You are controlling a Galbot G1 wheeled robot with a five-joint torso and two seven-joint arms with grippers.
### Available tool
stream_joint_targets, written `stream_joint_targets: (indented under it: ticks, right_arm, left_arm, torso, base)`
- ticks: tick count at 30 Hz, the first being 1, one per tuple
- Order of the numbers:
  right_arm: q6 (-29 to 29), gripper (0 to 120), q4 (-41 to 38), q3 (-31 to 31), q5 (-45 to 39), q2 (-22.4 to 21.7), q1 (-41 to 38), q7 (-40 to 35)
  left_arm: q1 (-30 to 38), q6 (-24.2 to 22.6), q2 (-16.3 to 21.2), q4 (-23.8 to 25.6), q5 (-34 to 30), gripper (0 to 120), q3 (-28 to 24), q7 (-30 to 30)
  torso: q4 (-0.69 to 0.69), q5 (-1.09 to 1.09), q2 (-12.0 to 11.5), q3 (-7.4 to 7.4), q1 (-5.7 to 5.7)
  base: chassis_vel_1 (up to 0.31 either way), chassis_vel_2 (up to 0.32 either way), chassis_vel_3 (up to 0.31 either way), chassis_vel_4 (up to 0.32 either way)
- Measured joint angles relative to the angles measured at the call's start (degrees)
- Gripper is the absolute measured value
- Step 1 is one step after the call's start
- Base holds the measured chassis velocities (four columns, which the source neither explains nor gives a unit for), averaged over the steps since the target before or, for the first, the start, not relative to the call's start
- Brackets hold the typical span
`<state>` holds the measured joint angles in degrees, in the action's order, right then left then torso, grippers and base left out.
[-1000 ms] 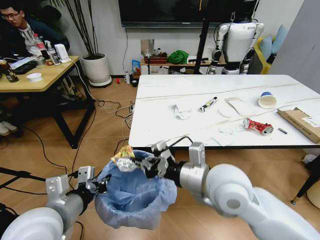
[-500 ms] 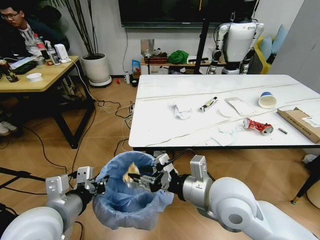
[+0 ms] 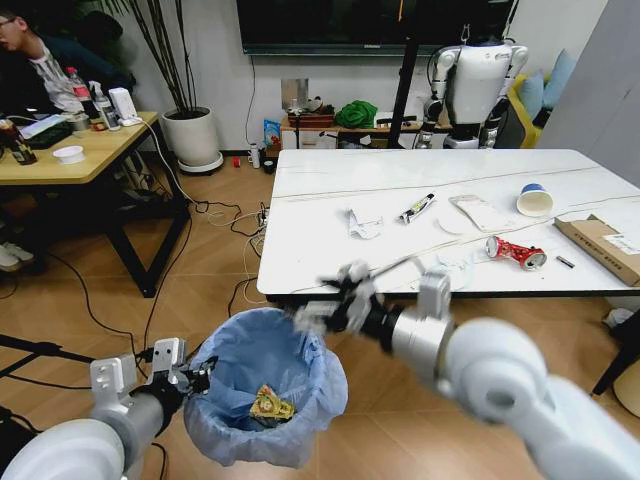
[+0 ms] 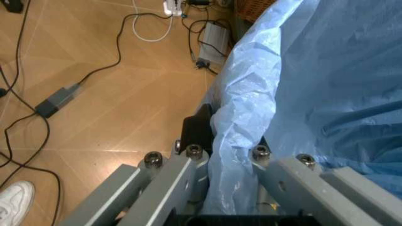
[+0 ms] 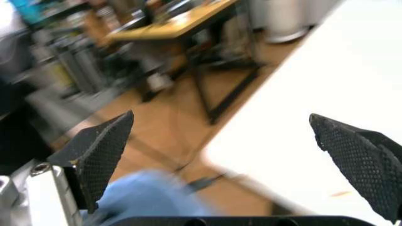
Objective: Pick up the trash bin and place the trash from the table into it.
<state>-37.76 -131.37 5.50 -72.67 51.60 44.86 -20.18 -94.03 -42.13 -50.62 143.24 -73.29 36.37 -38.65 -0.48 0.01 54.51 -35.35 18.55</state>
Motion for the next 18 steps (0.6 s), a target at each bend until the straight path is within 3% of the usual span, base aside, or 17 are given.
stream_joint_targets:
  ticks: [3, 11, 18]
  right_arm:
    - [0.0, 100, 8.3, 1.0, -2.1, 1.8, -6.9, -4.4]
    - [0.7, 100, 23.4, -1.3, -4.2, 6.8, -16.1, -12.1]
    - [0.7, 100, 35.0, -5.9, 1.6, 14.3, -20.8, -16.7]
  left_arm:
    - [-0.2, 0.0, -0.5, 0.0, 2.3, 3, -0.1, 1.6]
    - [-0.7, 0.0, -0.8, 0.0, 2.6, 3, 0.7, 2.4]
    - [-1.0, 0.0, -1.2, 0.0, 2.6, 3, 1.5, 2.9]
  torso:
    - [0.01, -0.01, 0.0, 0.00, 0.00]
    - [0.01, 0.00, 0.0, -0.01, 0.01]
    - [0.02, -0.02, 0.0, -0.01, 0.01]
  base:
    - [0.000, 0.000, 0.000, 0.000]
    - [0.000, 0.000, 0.000, 0.000]
    - [0.000, 0.000, 0.000, 0.000]
